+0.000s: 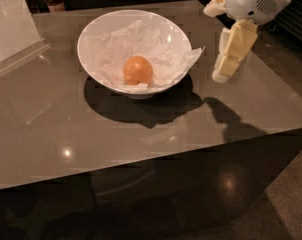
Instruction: Pick orange from white bowl
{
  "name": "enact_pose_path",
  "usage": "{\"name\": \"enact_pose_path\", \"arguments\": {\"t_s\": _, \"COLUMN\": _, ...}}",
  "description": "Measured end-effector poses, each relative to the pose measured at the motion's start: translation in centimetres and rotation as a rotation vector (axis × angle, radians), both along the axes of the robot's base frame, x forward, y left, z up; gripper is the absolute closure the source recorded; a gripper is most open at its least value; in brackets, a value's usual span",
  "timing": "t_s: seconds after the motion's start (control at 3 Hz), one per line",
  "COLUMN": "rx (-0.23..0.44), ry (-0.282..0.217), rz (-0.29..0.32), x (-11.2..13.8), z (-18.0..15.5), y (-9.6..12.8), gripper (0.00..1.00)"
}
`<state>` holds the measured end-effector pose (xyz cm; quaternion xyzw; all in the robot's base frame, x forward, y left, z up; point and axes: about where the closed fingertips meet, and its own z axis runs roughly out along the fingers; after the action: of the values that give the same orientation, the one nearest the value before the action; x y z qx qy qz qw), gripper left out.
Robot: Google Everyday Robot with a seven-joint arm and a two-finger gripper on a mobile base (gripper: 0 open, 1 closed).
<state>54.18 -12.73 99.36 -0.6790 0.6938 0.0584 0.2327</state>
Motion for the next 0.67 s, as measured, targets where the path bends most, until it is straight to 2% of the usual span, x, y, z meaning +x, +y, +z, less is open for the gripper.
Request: {"name": "enact_pose_path", "arguments": {"t_s": 0.67, "rx": 0.051, "ry": 0.002, "rz": 0.141, "x": 4.4, "z": 0.5, "y": 6.3, "gripper": 0.00}}
